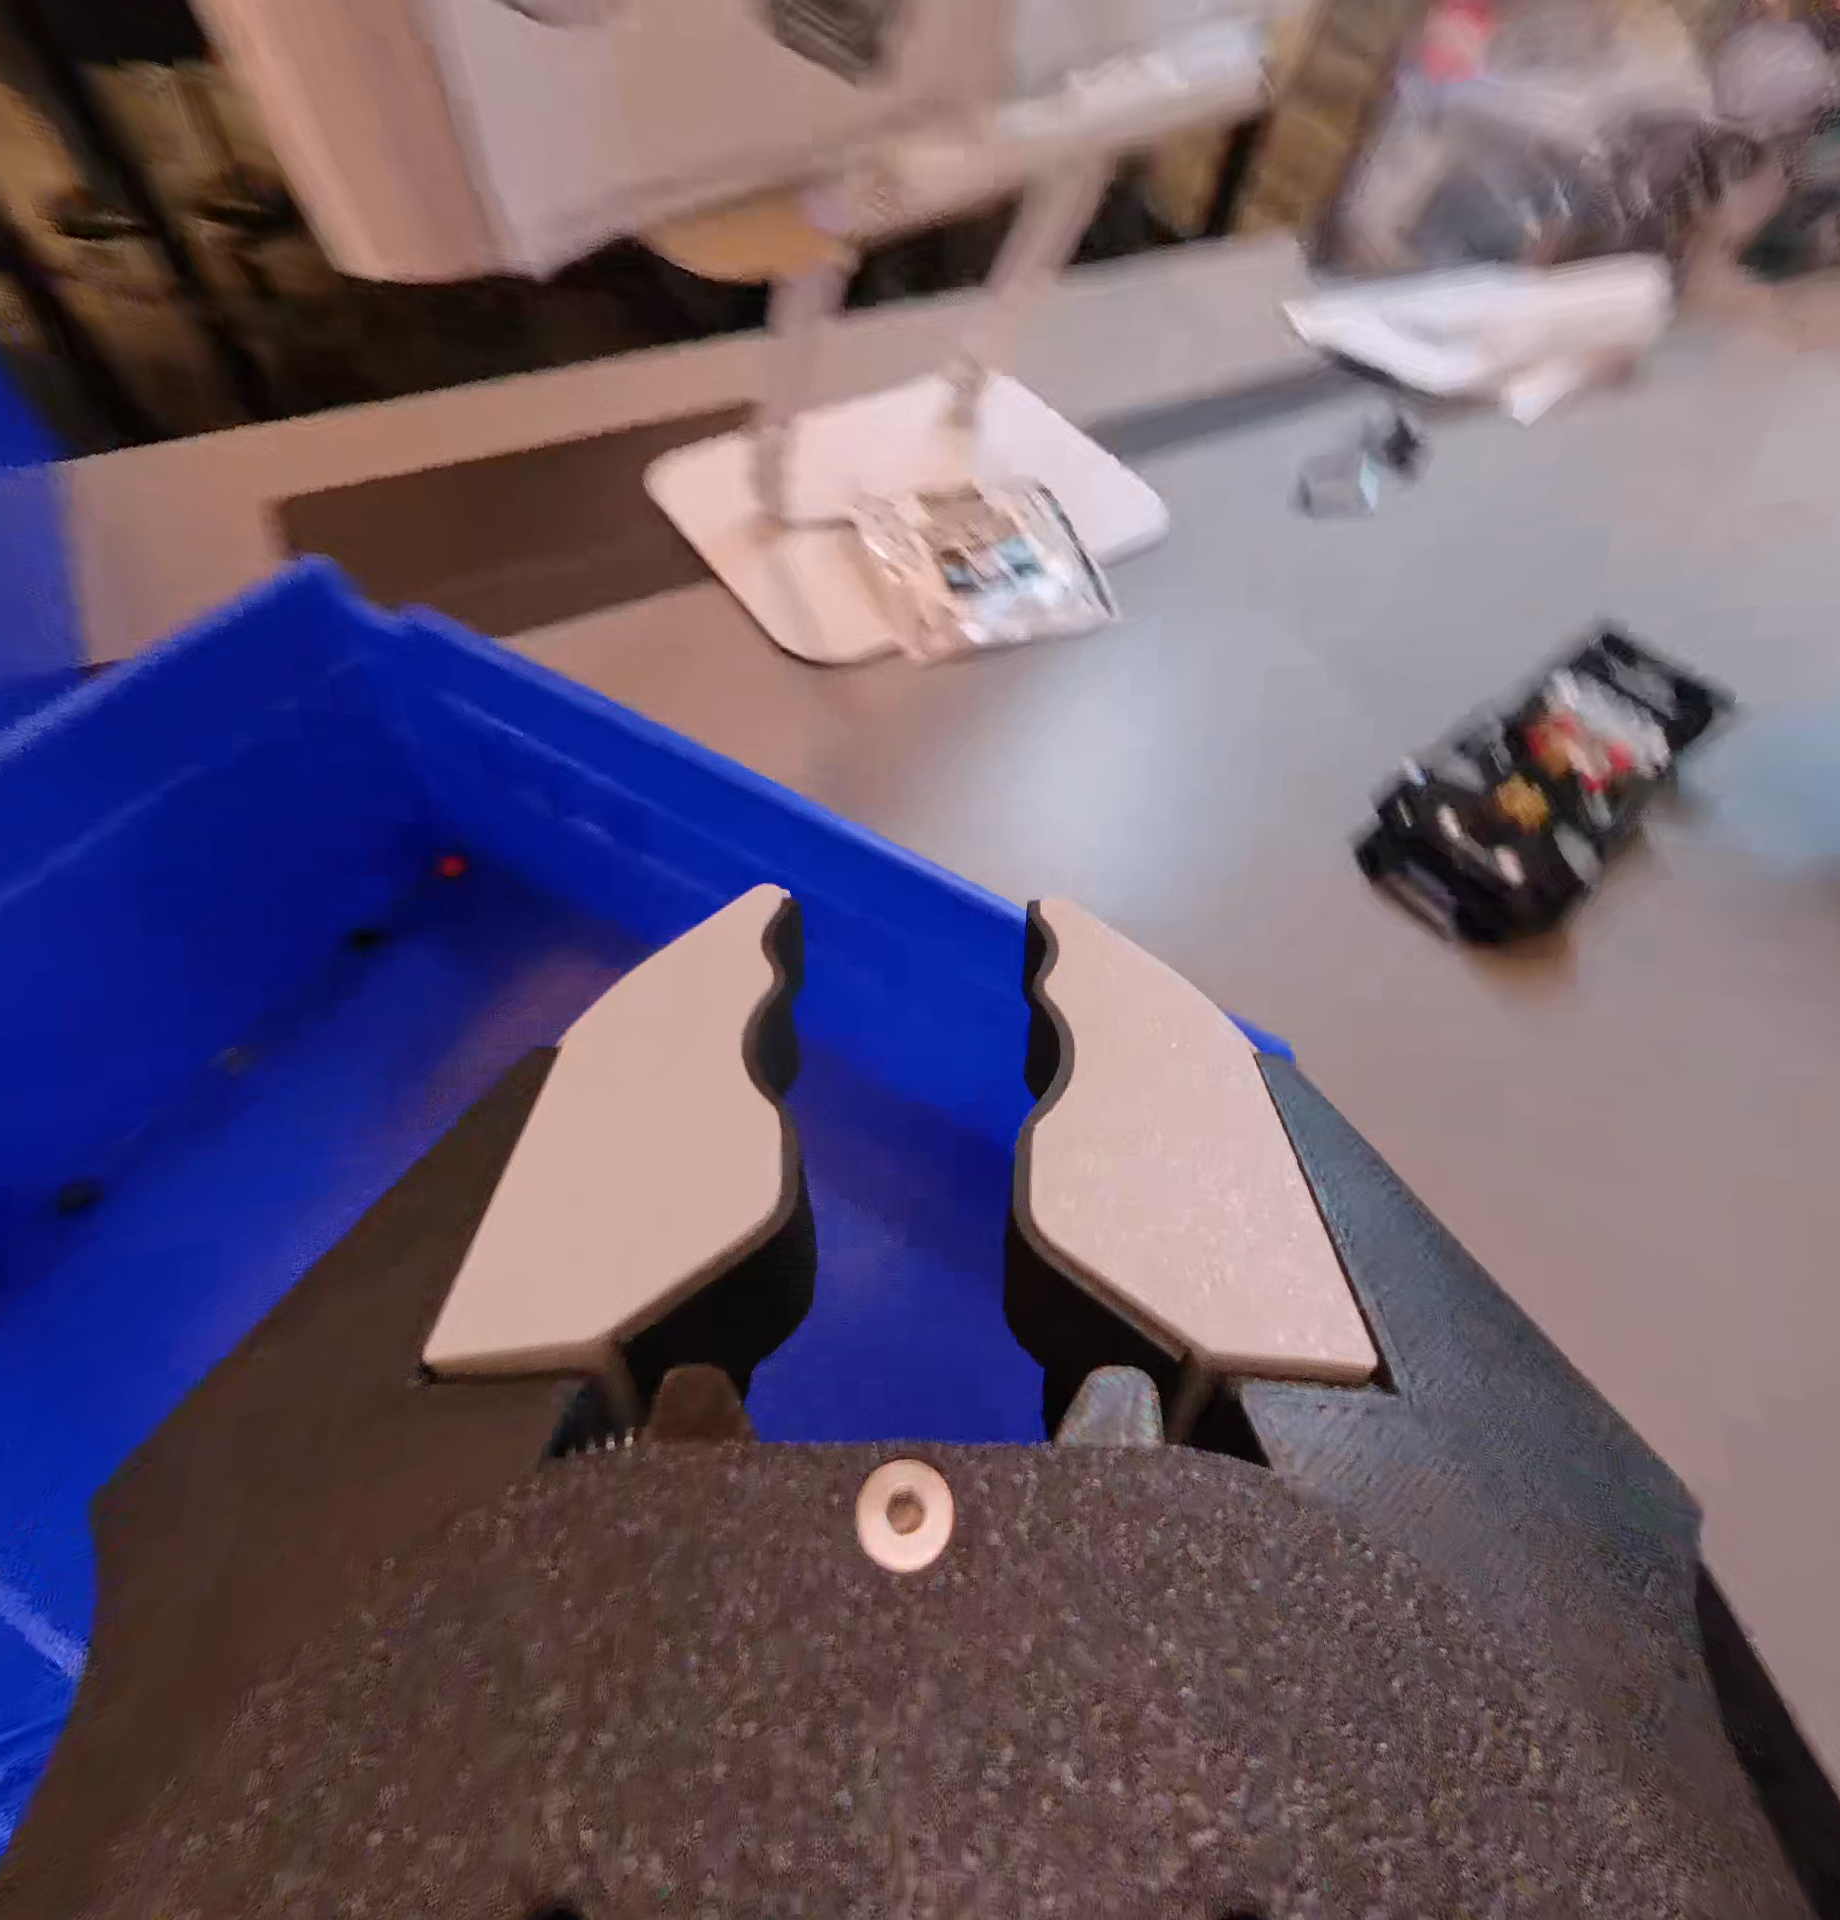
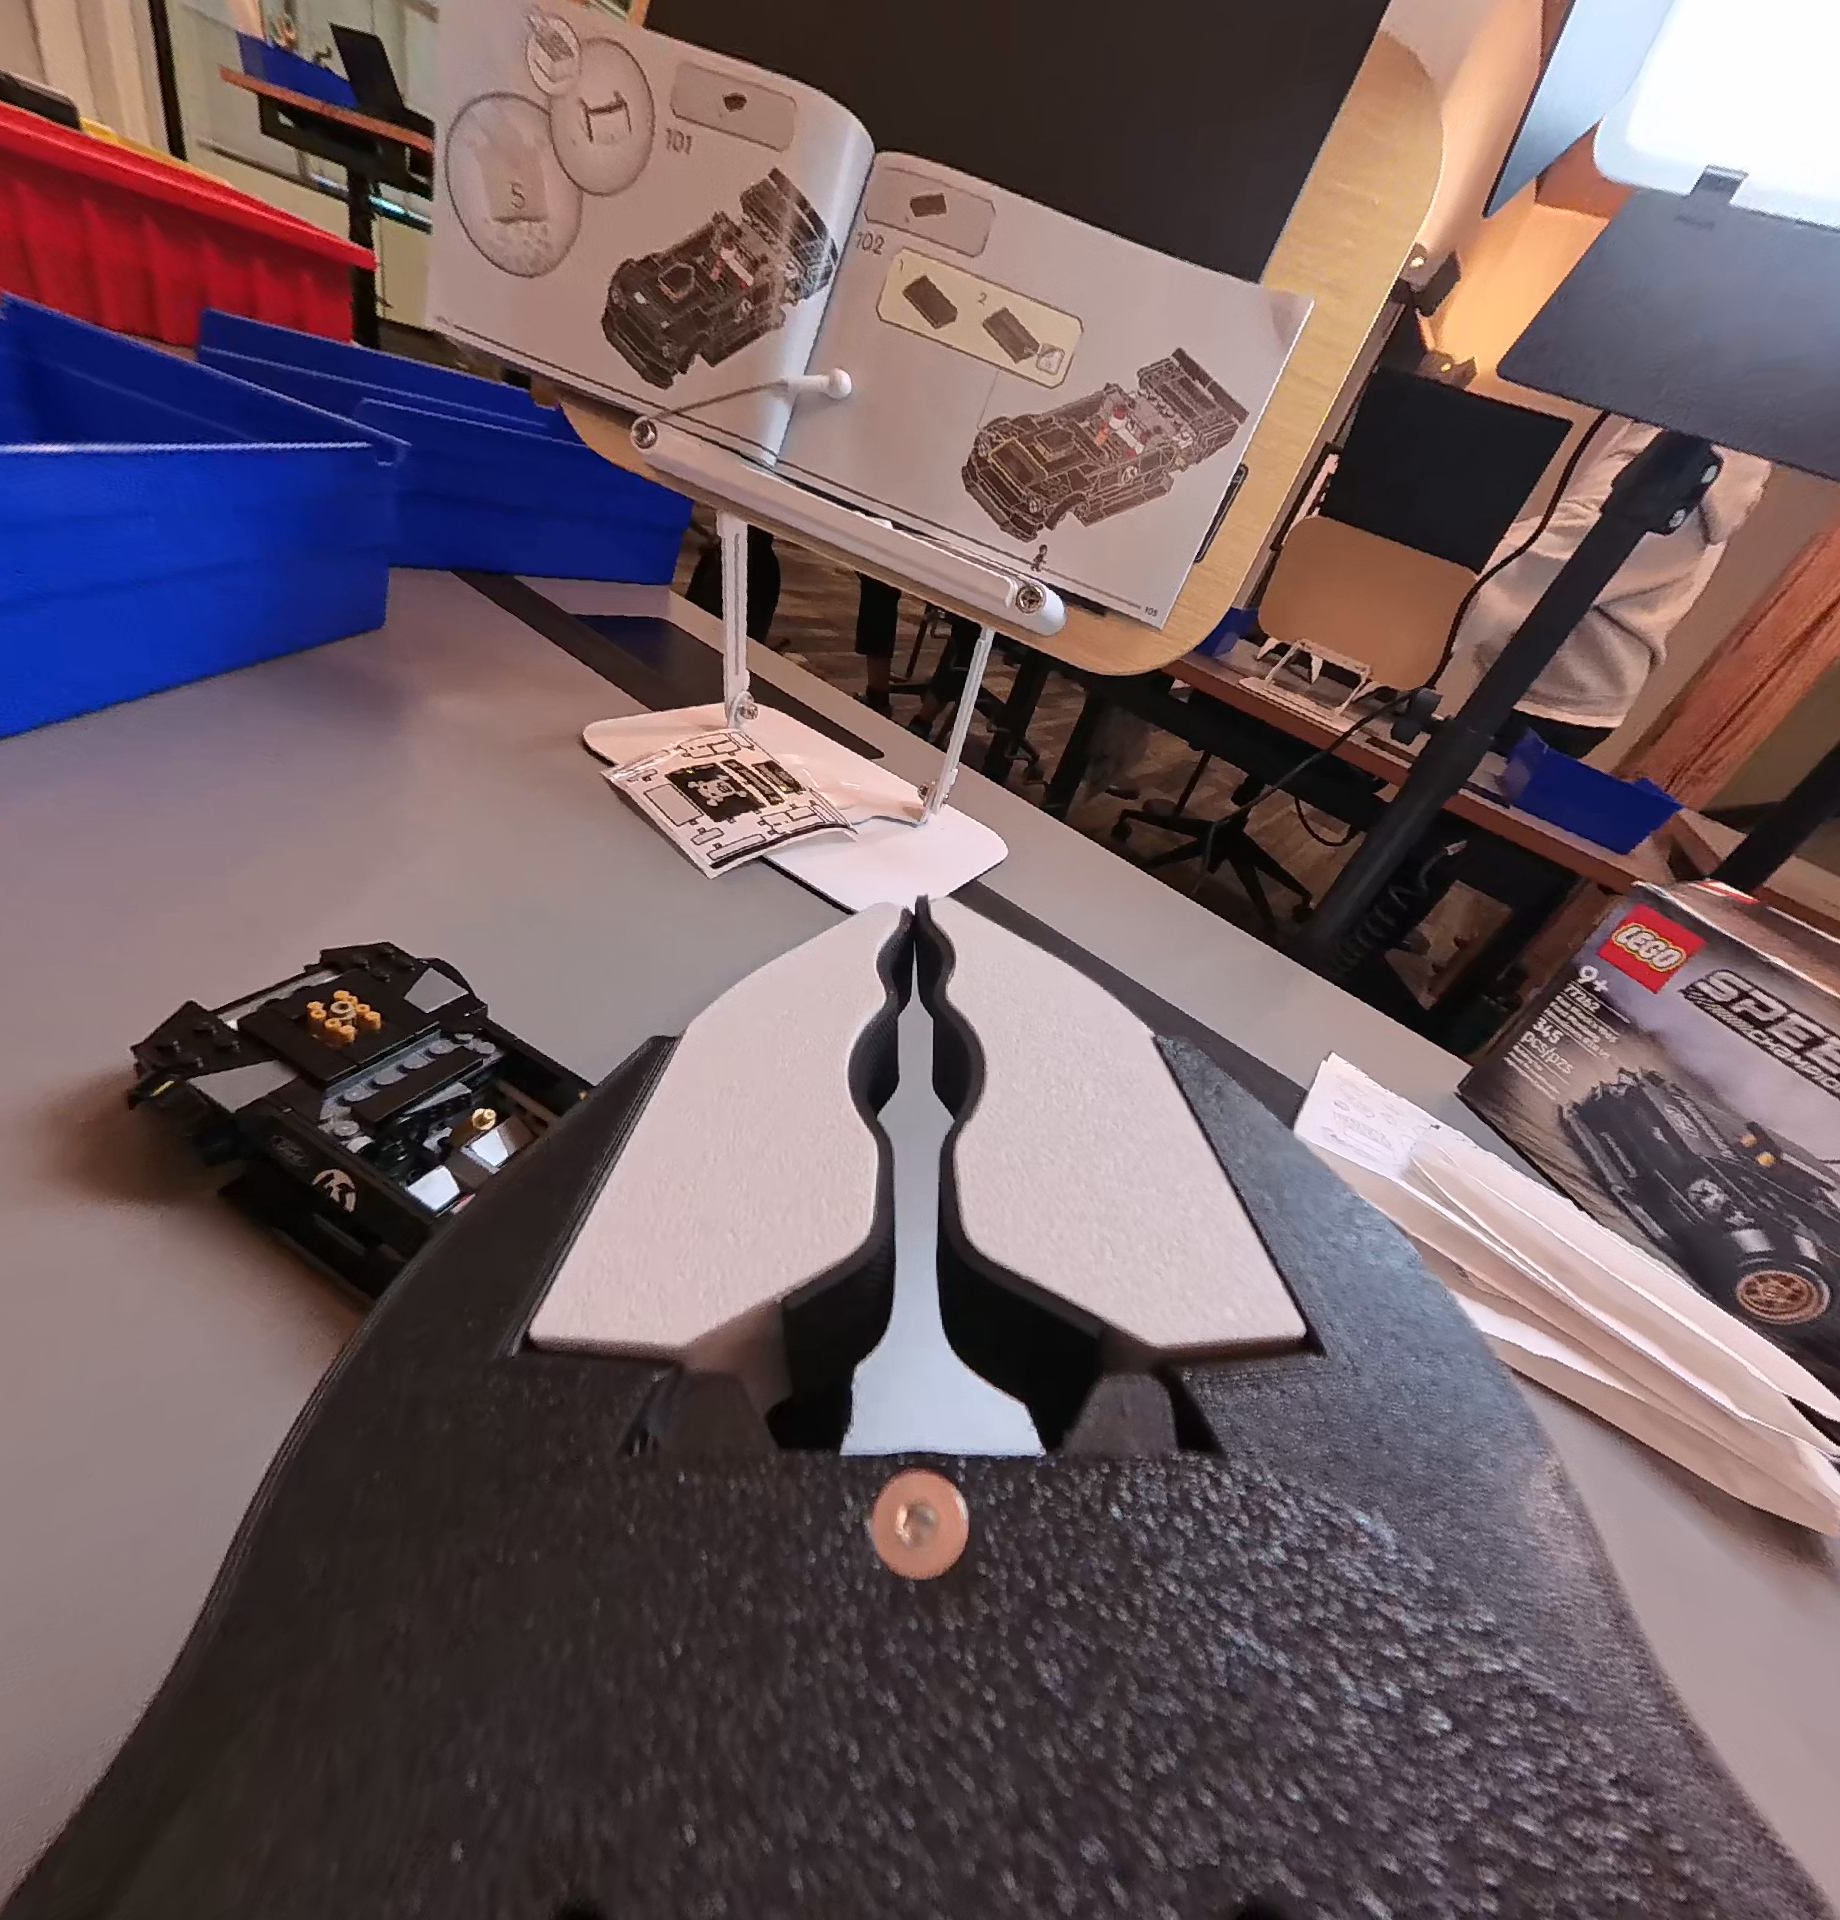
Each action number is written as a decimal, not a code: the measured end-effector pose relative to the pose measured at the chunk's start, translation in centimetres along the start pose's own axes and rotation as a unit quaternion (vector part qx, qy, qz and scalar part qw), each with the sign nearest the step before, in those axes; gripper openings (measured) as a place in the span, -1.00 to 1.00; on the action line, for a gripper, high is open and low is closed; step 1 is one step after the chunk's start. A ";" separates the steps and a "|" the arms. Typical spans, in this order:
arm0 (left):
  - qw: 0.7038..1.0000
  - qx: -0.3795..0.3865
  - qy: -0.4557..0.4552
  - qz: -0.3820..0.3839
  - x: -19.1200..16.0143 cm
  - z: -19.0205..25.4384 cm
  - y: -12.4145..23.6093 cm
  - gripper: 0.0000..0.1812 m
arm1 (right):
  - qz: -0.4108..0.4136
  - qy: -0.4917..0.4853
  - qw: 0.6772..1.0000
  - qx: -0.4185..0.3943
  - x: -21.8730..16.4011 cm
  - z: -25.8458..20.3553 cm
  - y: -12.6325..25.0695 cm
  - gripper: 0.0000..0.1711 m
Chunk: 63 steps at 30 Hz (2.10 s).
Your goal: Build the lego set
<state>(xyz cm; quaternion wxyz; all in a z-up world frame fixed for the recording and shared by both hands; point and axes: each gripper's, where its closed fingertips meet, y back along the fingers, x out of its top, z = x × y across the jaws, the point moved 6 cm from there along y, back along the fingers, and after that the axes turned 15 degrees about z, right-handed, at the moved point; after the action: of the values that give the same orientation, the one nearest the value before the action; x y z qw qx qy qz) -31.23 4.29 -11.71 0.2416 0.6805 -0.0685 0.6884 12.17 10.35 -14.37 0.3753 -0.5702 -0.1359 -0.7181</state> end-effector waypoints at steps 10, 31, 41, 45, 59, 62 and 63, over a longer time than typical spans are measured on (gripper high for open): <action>0.876 -0.094 -0.218 -0.420 -11.3 2.7 4.6 -0.68 | -0.001 -0.012 1.000 0.018 -0.1 -0.8 0.5 -1.00; 0.772 0.223 -0.574 -0.159 -5.1 2.8 6.5 -0.65 | 0.008 -0.053 0.999 -0.007 0.1 -0.1 1.1 -1.00; 0.746 0.199 -0.608 -0.185 -5.5 2.4 7.2 -0.65 | 0.007 -0.058 0.998 -0.008 0.1 -0.2 1.1 -1.00; 0.752 0.179 -0.599 -0.210 -7.1 2.2 7.1 -0.65 | 0.003 -0.061 0.998 -0.010 -0.1 -0.1 1.2 -1.00; 0.784 0.079 -0.539 -0.297 -11.1 3.0 5.7 -0.65 | -0.011 -0.065 0.998 -0.006 -0.7 -0.3 1.1 -1.00; 0.804 0.052 -0.508 -0.306 -12.0 3.4 5.4 -0.65 | -0.013 -0.066 0.998 -0.006 -0.8 -0.2 1.1 -1.00; 0.808 0.045 -0.502 -0.304 -12.2 3.5 5.3 -0.65 | -0.013 -0.066 0.998 -0.006 -0.8 -0.2 1.1 -1.00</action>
<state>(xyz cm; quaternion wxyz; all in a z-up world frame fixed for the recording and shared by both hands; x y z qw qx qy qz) -30.88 -4.74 -22.08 0.3397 0.9274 0.0613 0.1440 12.87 9.77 -15.45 0.3520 -0.6172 -0.1636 -0.6844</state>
